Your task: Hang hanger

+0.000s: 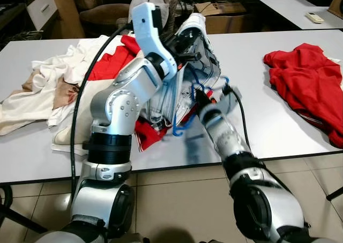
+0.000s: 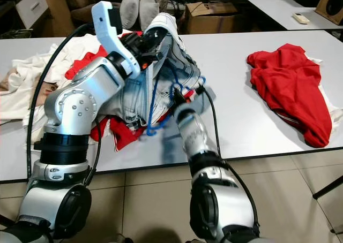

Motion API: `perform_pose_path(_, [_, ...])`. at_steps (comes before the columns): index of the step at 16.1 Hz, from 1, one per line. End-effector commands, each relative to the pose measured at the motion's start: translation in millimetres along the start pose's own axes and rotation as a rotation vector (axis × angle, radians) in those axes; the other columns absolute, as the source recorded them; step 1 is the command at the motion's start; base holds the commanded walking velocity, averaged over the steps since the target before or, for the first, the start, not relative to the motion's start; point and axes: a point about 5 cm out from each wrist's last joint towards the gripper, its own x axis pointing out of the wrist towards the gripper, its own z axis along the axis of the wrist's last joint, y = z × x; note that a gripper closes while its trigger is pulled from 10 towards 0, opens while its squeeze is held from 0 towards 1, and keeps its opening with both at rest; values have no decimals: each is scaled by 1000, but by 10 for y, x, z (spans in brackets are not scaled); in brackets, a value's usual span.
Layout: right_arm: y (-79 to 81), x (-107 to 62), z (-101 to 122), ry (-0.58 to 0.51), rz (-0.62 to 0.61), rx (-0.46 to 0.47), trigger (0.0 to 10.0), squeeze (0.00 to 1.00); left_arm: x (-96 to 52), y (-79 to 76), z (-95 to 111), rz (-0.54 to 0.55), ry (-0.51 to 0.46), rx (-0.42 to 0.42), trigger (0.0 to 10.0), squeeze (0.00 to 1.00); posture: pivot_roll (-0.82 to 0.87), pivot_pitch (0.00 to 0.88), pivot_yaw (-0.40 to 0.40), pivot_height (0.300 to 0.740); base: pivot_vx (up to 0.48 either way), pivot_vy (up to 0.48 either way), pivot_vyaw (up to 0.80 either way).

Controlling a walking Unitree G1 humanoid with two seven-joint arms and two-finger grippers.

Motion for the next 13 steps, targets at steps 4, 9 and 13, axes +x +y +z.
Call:
perform_pose_path(4, [-68,-60,140,-77,68,314,10000,0,-13,-136,-48,-137,56,250,1647,0,-30,0,43,740,0,0,0])
perform_pose_path(9, [-30,-228,300,41,308,-97,10000,0,-150,407,-95,156,107,412,0,0,-32,0,42,740,0,0,0])
perform_pose_path(13, [-236,-638,315,301,430,-555,10000,0,-190,652,-37,318,42,451,0,0,-53,0,35,740,0,0,0])
